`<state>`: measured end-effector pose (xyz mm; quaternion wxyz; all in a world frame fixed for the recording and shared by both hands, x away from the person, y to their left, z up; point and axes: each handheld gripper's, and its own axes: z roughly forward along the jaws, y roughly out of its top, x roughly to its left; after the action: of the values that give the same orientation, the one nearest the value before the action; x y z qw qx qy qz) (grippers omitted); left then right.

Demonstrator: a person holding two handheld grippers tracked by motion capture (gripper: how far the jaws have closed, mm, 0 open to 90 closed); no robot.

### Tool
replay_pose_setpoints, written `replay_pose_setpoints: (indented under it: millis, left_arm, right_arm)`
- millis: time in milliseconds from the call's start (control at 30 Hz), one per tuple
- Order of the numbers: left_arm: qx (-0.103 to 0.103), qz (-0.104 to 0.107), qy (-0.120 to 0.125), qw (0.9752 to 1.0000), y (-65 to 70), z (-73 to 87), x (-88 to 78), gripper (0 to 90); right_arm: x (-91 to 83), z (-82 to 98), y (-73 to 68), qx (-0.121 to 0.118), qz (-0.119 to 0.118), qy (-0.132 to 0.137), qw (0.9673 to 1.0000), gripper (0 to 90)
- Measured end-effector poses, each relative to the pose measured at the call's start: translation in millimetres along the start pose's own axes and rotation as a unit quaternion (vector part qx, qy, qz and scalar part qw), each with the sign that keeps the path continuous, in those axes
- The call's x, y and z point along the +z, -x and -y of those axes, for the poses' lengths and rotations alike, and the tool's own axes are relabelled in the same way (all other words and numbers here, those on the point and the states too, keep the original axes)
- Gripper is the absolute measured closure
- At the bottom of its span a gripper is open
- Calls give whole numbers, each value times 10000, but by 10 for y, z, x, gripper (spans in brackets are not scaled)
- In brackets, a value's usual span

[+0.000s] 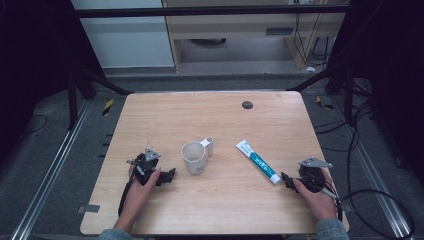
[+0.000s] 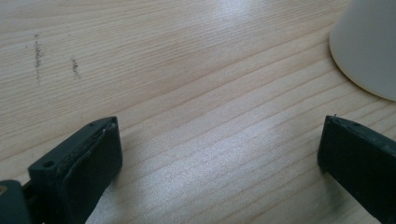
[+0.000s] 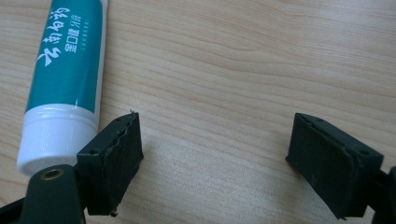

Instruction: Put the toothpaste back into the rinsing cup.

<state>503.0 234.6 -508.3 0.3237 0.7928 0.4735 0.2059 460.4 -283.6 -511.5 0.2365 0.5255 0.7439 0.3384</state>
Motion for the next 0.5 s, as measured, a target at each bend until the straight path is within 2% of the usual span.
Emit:
replay_pose_setpoints:
  millis: [133, 167, 200, 233, 333, 400, 433, 467, 500]
  left_arm:
    - [-11, -1, 9, 10000, 1, 0, 1, 0]
    - [-1, 2, 11, 10000, 0, 1, 1, 0]
    - [-4, 1, 14, 10000, 1, 2, 1, 0]
    - [-4, 1, 14, 10000, 1, 2, 1, 0]
    - [-8, -7, 12, 10000, 4, 6, -3, 0]
    - [-4, -12, -1, 10000, 3, 4, -5, 0]
    - [-9, -9, 12, 10000, 4, 5, -3, 0]
    - [-11, -3, 13, 10000, 2, 2, 0, 0]
    - [-13, 1, 23, 10000, 0, 1, 3, 0]
  right_arm:
    - [17, -16, -14, 39, 46, 6, 10000, 176]
    - [7, -36, -18, 47, 8, -67, 10000, 190]
    - [-73, -105, -62, -6, 104, -66, 9999, 192]
    - [-73, -105, -62, -6, 104, -66, 9999, 192]
    - [-254, -337, -230, -233, 88, 21, 9997, 188]
    - [-302, -457, -327, -307, 33, 4, 9995, 190]
    - [-302, -457, -327, -307, 33, 4, 9995, 190]
    - [-315, -579, -426, -416, 26, -52, 9991, 198]
    - [-318, -619, -459, -483, 31, -67, 9988, 213]
